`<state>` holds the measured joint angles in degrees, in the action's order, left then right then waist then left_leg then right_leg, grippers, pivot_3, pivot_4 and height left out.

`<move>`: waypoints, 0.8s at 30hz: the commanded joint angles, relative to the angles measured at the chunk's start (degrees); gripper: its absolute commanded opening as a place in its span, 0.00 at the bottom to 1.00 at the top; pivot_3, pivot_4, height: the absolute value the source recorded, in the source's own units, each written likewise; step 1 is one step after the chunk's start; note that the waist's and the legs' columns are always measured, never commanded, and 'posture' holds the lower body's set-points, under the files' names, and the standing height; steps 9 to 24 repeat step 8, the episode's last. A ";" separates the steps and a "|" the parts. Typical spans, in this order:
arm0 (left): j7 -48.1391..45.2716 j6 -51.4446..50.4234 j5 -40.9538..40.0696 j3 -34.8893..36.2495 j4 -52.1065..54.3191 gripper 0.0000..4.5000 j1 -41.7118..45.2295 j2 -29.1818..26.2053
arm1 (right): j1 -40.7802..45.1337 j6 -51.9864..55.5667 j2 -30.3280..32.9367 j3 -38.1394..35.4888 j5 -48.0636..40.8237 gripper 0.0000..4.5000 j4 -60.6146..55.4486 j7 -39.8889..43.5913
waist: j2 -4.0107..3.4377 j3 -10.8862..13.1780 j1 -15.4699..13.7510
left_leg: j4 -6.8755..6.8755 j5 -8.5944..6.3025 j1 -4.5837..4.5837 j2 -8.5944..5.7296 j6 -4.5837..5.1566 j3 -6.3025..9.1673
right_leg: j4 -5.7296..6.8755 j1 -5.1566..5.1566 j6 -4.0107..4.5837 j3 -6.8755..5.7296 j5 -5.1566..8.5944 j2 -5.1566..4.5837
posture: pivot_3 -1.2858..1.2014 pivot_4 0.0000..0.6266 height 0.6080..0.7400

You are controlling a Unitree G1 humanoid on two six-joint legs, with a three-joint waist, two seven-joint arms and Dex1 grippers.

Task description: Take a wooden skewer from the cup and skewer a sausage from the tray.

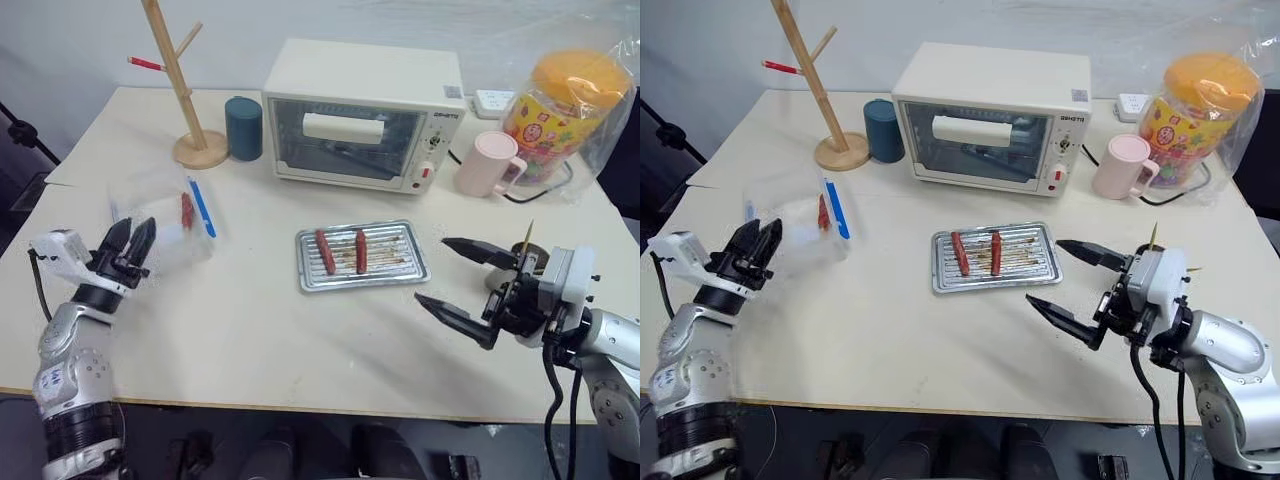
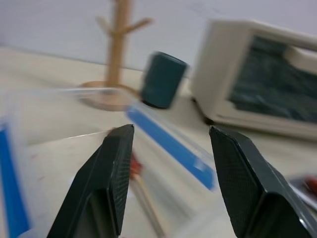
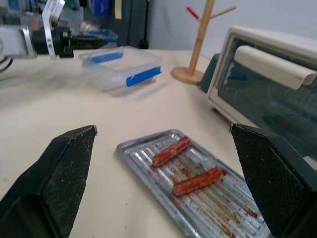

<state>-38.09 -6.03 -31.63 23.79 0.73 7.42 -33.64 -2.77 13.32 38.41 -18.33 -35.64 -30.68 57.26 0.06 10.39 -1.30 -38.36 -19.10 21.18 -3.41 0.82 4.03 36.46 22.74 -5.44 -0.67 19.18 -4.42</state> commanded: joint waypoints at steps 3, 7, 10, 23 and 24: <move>-12.50 5.36 6.67 -7.15 9.17 0.55 -9.21 -6.51 | -4.42 -6.12 0.95 0.83 1.89 1.00 4.32 6.84 | -0.08 -0.05 -0.04 | 0.15 0.00 -0.17 -0.01 0.02 0.00 | -0.16 -0.17 0.00 0.02 0.00 -0.03 | 0.52 0.24 1.00; -16.86 7.02 7.48 -8.35 9.26 0.55 -13.08 -7.98 | -6.30 -11.80 0.61 3.13 5.75 1.00 9.28 10.26 | -0.08 -0.04 -0.03 | 0.19 0.00 -0.18 0.03 0.02 0.00 | -0.19 -0.17 0.01 0.01 0.00 -0.02 | 0.52 0.24 1.00; -17.40 7.26 7.26 -8.04 7.98 0.55 -13.66 -7.94 | -6.63 -12.79 0.69 3.62 6.58 1.00 10.23 10.64 | -0.08 -0.04 -0.03 | 0.19 0.00 -0.18 0.03 0.02 0.00 | -0.19 -0.17 0.01 0.01 0.01 -0.01 | 0.52 0.24 1.00; -17.40 7.26 7.26 -8.04 7.98 0.55 -13.66 -7.94 | -6.63 -12.79 0.69 3.62 6.58 1.00 10.23 10.64 | -0.08 -0.04 -0.03 | 0.19 0.00 -0.18 0.03 0.02 0.00 | -0.19 -0.17 0.01 0.01 0.01 -0.01 | 0.52 0.24 1.00; -17.40 7.26 7.26 -8.04 7.98 0.55 -13.66 -7.94 | -6.63 -12.79 0.69 3.62 6.58 1.00 10.23 10.64 | -0.08 -0.04 -0.03 | 0.19 0.00 -0.18 0.03 0.02 0.00 | -0.19 -0.17 0.01 0.01 0.01 -0.01 | 0.52 0.24 1.00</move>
